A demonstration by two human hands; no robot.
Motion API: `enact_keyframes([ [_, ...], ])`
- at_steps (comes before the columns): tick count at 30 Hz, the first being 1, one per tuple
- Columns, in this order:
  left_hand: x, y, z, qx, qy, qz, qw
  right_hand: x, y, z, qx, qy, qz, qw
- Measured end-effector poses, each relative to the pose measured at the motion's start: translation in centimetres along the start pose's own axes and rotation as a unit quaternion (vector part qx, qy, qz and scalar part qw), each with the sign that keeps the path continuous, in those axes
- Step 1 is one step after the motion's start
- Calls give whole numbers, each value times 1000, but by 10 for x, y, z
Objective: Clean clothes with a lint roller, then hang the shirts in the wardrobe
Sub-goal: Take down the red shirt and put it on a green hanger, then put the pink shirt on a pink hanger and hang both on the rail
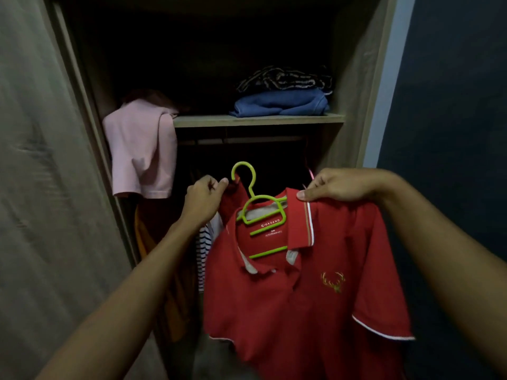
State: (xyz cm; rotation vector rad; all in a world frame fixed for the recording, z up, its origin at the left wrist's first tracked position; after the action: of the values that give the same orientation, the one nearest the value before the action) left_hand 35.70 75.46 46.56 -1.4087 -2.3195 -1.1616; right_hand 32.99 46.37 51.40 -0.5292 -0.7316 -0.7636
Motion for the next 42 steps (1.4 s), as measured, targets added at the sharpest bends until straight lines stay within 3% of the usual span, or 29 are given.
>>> enact_keyframes([
  [4, -47, 33, -11, 17, 84, -6, 996, 15, 10, -18, -51, -48, -17, 997],
  [9, -116, 53, 16, 115, 239, 80, 961, 33, 39, -45, -91, -62, -109, 988],
  [15, -125, 60, 50, 149, 281, 88, 944, 26, 98, -74, -84, 111, -163, 977],
  [19, -104, 58, 72, 174, 332, 97, 922, 18, 138, -92, -75, 243, -204, 945],
  [23, -84, 59, 80, 174, 366, 114, 907, 19, 170, -92, -44, 308, -284, 907],
  [26, -83, 59, 70, 146, 389, 123, 901, 17, 194, -75, -3, 296, -304, 906],
  [32, -84, 60, 61, 112, 360, 109, 920, 23, 238, -47, 20, 191, -339, 921],
  [42, -64, 59, 59, 42, 311, 13, 949, 2, 275, -61, -37, 191, -328, 924],
])
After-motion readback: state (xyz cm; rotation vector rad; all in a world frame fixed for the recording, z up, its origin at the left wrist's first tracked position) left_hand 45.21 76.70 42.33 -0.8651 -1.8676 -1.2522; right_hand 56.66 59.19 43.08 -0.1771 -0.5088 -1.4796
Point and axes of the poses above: each hand's wrist, its own y-axis towards the middle knuckle, its own x-axis out of the back of the hand, z = x × y, the point moved 7 cm from there along y, towards the middle knuckle, and after that the axes turned 2 degrees about y, right-handed, at the moved point
